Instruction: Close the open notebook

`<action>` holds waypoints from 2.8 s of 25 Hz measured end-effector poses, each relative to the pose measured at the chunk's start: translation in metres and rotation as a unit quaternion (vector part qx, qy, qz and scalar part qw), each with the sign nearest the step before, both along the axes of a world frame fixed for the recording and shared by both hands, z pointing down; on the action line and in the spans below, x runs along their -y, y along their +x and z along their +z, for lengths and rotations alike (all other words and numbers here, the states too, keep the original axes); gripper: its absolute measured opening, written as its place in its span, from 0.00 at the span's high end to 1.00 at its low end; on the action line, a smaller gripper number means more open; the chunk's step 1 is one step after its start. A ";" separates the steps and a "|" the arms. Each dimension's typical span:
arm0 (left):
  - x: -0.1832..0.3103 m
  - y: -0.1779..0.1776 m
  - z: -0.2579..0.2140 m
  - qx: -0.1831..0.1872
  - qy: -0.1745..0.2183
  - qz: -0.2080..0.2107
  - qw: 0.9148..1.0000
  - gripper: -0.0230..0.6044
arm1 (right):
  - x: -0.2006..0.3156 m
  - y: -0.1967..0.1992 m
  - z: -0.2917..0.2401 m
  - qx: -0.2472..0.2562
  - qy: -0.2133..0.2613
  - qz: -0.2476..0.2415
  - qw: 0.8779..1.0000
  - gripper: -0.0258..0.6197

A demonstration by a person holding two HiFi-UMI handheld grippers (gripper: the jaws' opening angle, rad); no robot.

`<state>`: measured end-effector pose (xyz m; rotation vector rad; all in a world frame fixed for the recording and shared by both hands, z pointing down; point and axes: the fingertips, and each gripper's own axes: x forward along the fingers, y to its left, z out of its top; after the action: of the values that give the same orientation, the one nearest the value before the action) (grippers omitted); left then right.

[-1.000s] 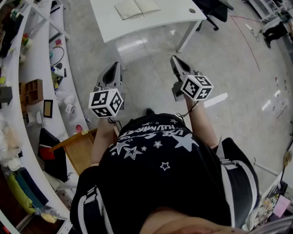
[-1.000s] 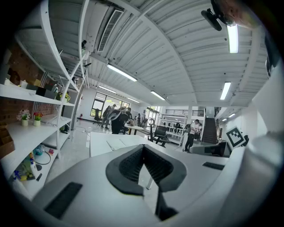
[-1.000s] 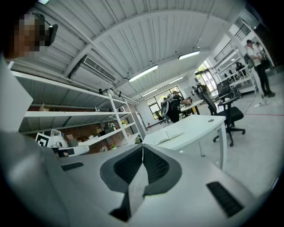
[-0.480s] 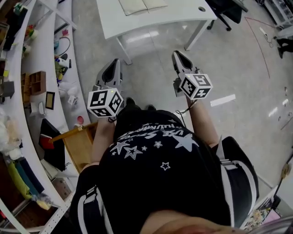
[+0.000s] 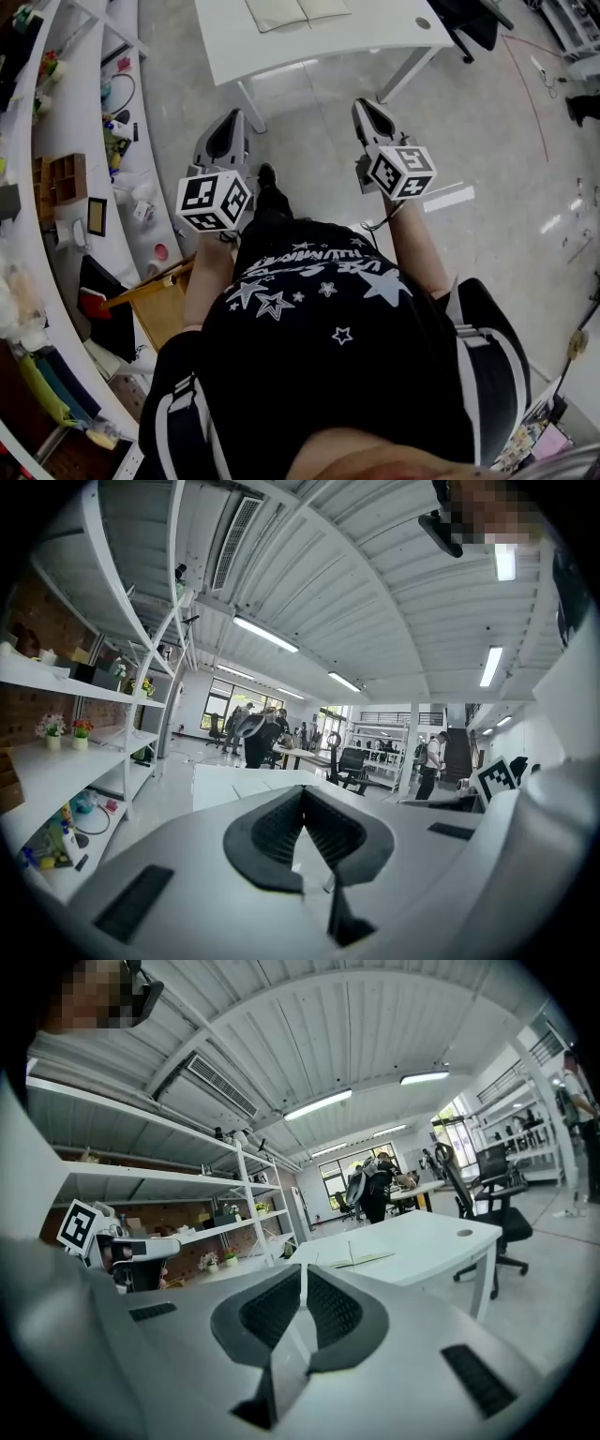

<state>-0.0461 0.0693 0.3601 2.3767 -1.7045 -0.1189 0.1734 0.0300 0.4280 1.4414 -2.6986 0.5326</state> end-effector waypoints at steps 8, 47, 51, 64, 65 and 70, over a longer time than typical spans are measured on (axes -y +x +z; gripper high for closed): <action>0.080 -0.033 0.005 -0.018 -0.005 0.021 1.000 0.95 | 0.070 -0.048 -0.010 -0.009 0.003 -0.009 1.000 0.95; 0.278 -0.132 0.053 -0.022 -0.040 0.087 0.995 0.94 | 0.270 -0.216 0.095 -0.147 -0.110 -0.061 0.981 0.80; 0.290 -0.135 0.062 -0.026 -0.054 0.081 0.995 0.94 | 0.286 -0.218 0.116 -0.180 -0.127 -0.069 0.973 0.75; 0.317 -0.132 0.081 -0.034 -0.086 0.072 0.993 0.95 | 0.306 -0.223 0.168 -0.310 -0.153 -0.113 0.932 0.70; 0.317 -0.131 0.082 -0.034 -0.087 0.072 0.993 0.95 | 0.306 -0.220 0.171 -0.326 -0.150 -0.112 0.927 0.70; 0.319 -0.127 0.083 -0.036 -0.090 0.072 0.993 0.94 | 0.306 -0.219 0.170 -0.364 -0.116 -0.119 0.916 0.70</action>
<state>-0.1728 -0.2497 0.4426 2.3236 -1.4413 -0.0253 -0.0455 -0.2761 0.5978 0.9643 -2.0793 0.2188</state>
